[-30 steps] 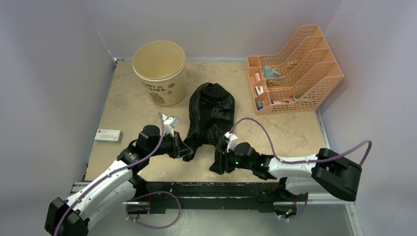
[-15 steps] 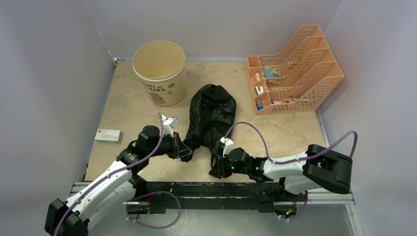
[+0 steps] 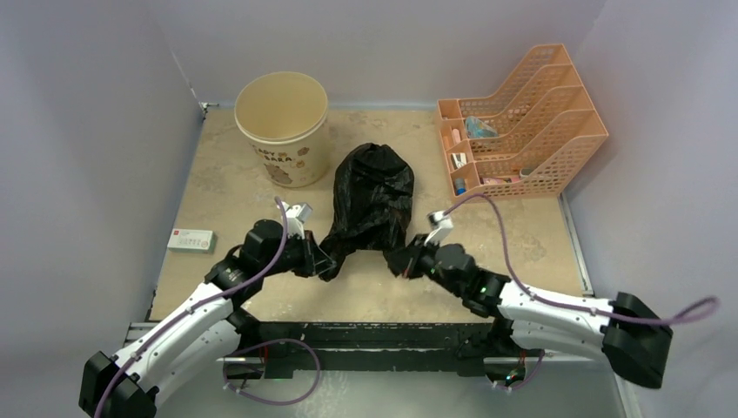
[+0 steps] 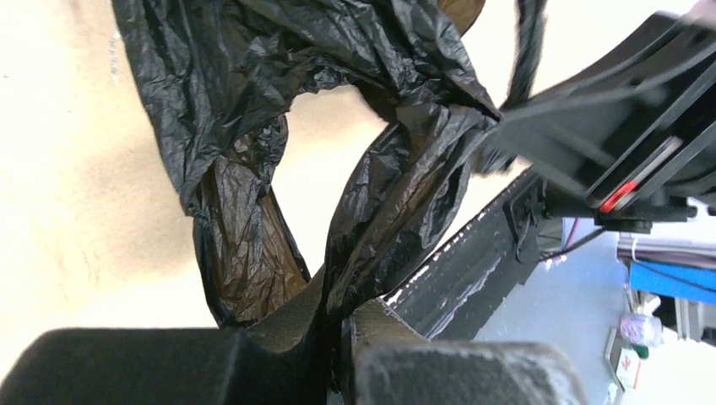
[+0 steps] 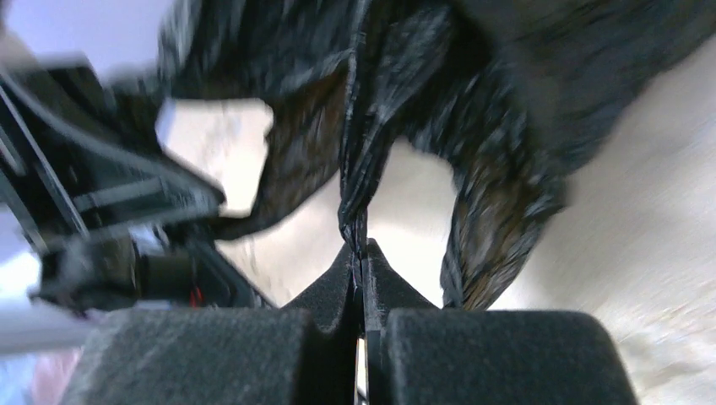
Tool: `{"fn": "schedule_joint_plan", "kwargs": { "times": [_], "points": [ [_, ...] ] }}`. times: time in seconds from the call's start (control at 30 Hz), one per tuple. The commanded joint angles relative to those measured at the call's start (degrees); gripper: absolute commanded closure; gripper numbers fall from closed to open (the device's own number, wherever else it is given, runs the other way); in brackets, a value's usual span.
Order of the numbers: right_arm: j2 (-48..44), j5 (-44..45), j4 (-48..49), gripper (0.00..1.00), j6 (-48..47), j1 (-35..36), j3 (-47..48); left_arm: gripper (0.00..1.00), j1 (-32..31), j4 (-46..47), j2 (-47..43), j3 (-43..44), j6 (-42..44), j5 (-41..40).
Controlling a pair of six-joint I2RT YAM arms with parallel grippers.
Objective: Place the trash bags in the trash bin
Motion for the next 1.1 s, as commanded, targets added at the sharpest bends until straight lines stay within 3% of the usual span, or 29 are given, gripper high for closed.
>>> {"fn": "schedule_joint_plan", "kwargs": {
  "times": [0.0,0.17,0.3,0.4,0.5,0.73,0.87,1.07],
  "points": [
    [-5.53,-3.35,-1.32,1.00,-1.78,-11.75,3.46,1.00,-0.07,-1.71,0.47,5.07,-0.92,-5.50],
    [-6.29,-20.81,-0.27,1.00,-5.11,-22.42,7.08,1.00,-0.07,-3.83,1.67,7.31,-0.97,-8.09],
    [-3.01,-32.37,3.14,1.00,-4.71,-24.20,8.74,1.00,-0.10,-3.26,2.73,7.22,-1.10,-6.45],
    [-1.67,-36.24,7.21,1.00,-3.11,-24.30,8.10,1.00,-0.10,-0.98,3.64,6.58,-0.99,-3.10],
    [-0.45,-32.90,6.04,1.00,-1.88,-24.54,8.01,1.00,-0.10,2.18,5.30,5.46,-0.92,0.71],
    [3.22,-15.48,-1.54,1.00,-2.79,-24.70,12.74,1.00,-0.12,8.64,12.01,7.55,0.22,5.22],
    [4.95,-10.83,-5.38,1.00,-11.51,-24.78,25.82,1.00,-0.07,6.89,19.56,22.18,5.75,4.11],
    [7.56,-3.10,-17.95,1.00,-27.91,-24.74,57.90,1.00,-0.03,-4.90,30.08,61.22,19.81,-2.16]
  ]
}}
